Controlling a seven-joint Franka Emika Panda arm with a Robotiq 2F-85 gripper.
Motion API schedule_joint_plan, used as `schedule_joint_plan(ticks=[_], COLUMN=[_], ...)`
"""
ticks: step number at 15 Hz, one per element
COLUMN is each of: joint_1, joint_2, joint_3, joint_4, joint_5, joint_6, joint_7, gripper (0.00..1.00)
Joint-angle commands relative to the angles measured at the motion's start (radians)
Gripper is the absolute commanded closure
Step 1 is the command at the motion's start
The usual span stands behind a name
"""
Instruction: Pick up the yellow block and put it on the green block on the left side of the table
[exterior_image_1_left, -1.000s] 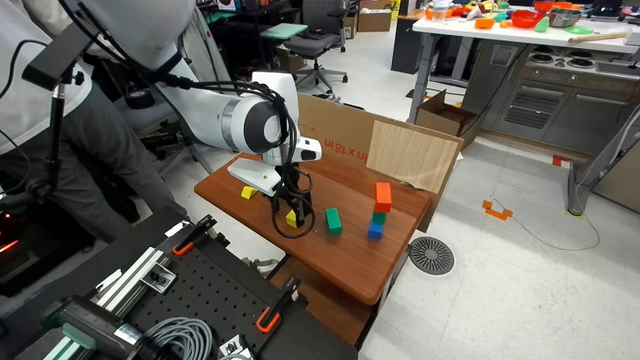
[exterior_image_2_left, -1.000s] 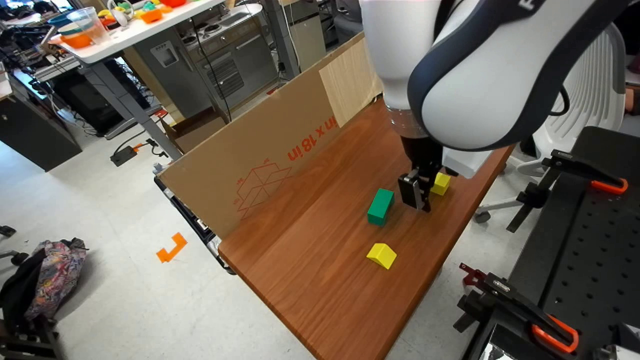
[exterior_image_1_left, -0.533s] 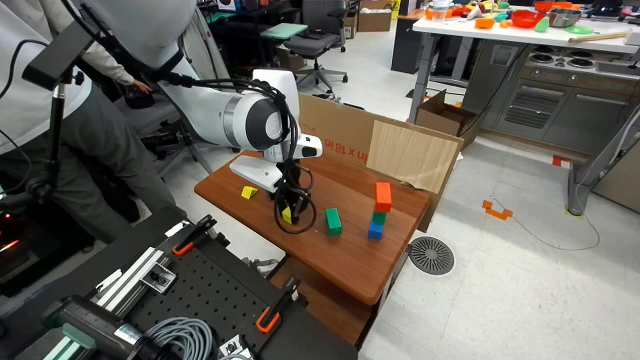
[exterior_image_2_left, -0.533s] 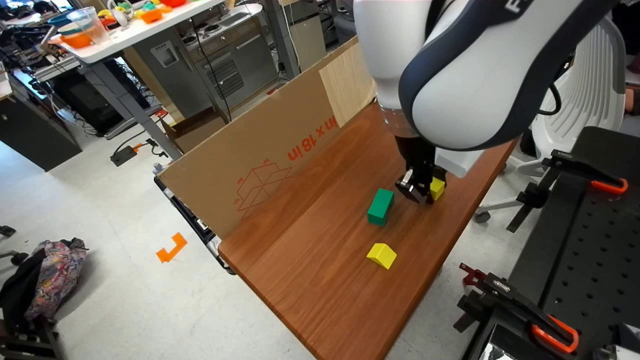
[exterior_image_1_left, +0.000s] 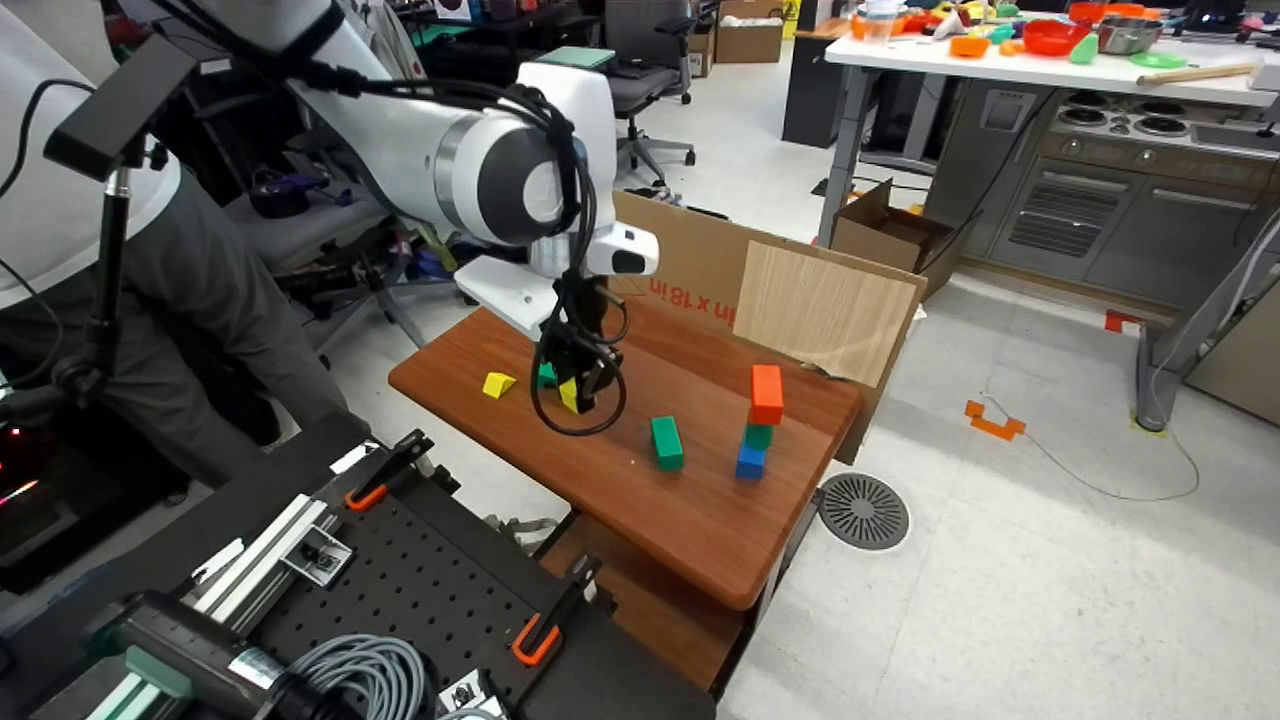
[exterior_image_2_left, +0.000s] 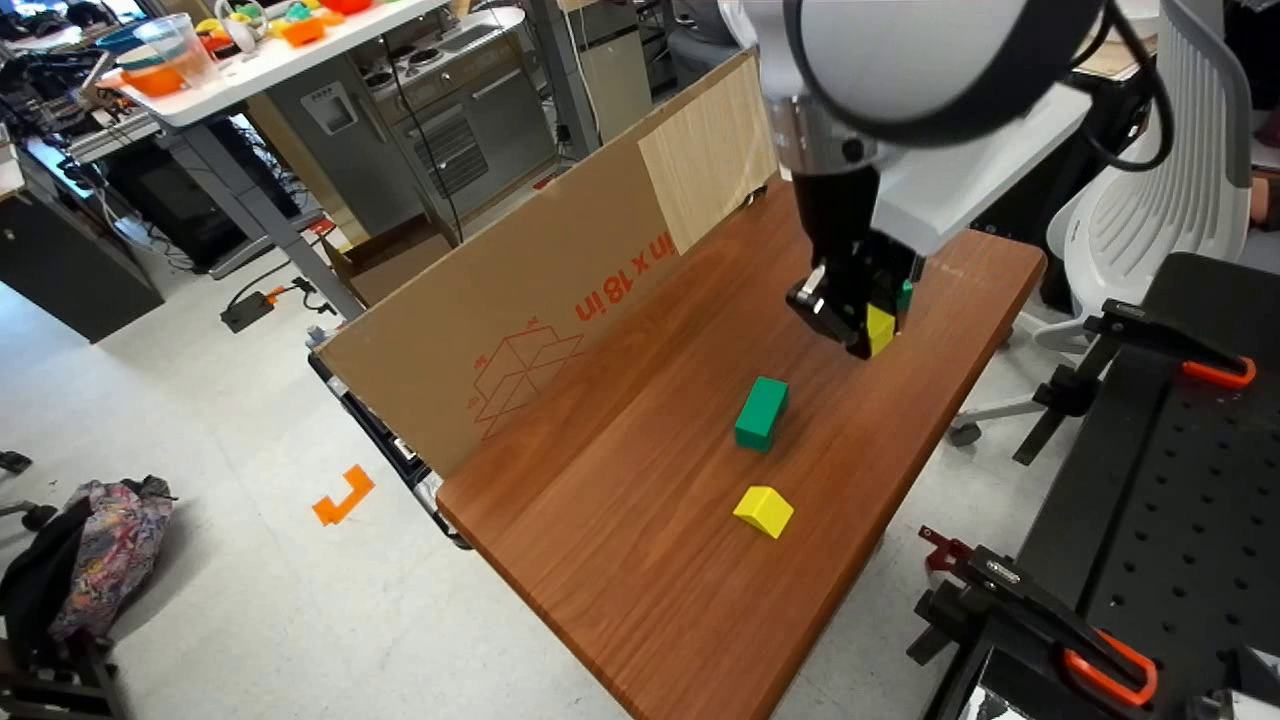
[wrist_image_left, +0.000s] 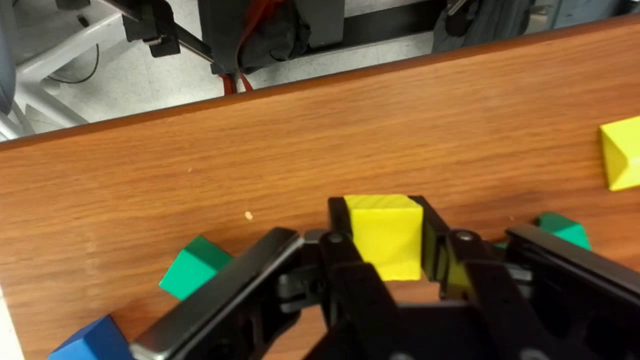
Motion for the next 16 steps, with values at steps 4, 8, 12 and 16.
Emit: schedule_joint_plan(ticks=[4,8,12,16], joint_1=[-0.11,-0.14,-0.16,-0.168], joint_2=[-0.331,-0.333,-0.282,-0.196], joint_3=[0.003,-0.031,-0.056,-0.074], joint_4=[-0.057,-0.02,0.007,0.03], joint_5=[0.203,0.171,0.165,0.18], joint_6=[-0.105,-0.081,-0.063,-0.052], joint_7=[-0.018,0.077,0.163,0.214], gripper=[0.92,0.92,0.92,0.92])
